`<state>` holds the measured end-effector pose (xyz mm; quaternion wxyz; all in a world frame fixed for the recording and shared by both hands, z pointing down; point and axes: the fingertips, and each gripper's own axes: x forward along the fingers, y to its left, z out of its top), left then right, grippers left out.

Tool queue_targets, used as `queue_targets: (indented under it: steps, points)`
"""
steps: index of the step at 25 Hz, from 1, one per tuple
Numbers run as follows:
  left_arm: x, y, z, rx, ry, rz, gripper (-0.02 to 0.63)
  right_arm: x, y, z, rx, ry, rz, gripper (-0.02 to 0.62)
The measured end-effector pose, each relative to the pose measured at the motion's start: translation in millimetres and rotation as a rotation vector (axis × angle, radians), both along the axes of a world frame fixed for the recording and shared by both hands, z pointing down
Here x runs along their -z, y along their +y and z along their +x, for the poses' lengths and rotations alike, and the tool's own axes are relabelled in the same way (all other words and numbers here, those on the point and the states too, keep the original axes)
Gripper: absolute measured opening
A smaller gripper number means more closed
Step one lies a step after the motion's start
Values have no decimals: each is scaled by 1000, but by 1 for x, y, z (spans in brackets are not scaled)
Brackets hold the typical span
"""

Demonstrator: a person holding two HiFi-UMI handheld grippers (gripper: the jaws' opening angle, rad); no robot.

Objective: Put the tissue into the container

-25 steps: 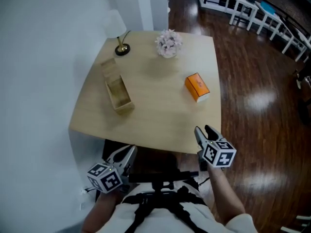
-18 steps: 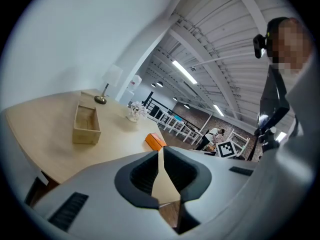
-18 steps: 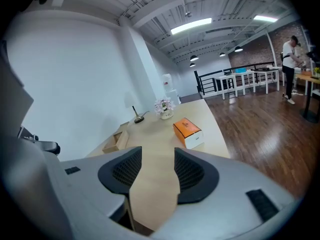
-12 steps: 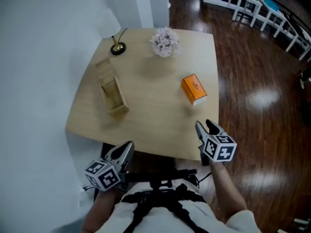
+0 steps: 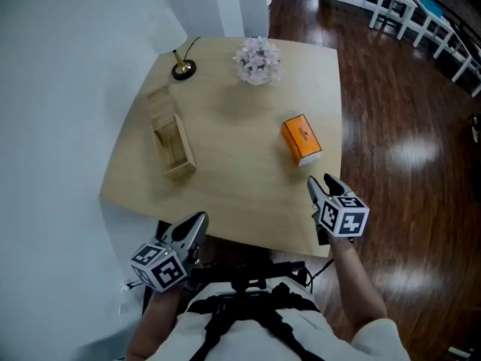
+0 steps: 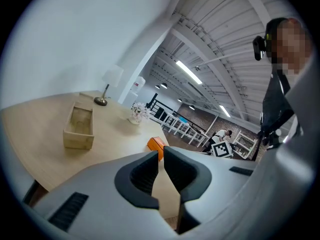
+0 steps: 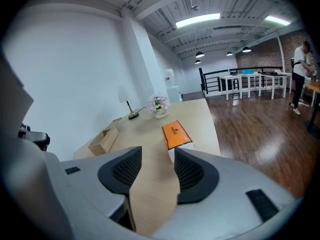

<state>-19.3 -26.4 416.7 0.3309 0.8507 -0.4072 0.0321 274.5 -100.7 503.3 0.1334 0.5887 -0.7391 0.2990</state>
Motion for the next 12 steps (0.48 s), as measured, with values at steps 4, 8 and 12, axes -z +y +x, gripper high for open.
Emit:
queue_targets:
  steps: [4,8,12]
  points:
    - [1,-10,6,6,-15,10,26,-8,-12,10,-2,18,-12,216]
    - [1,-17,9,16,-45,9,26,-15,-24,16,7,24,-18,236]
    - [1,-22,11,15,-47,8,28,-16,-39,16,25,33,-25,258]
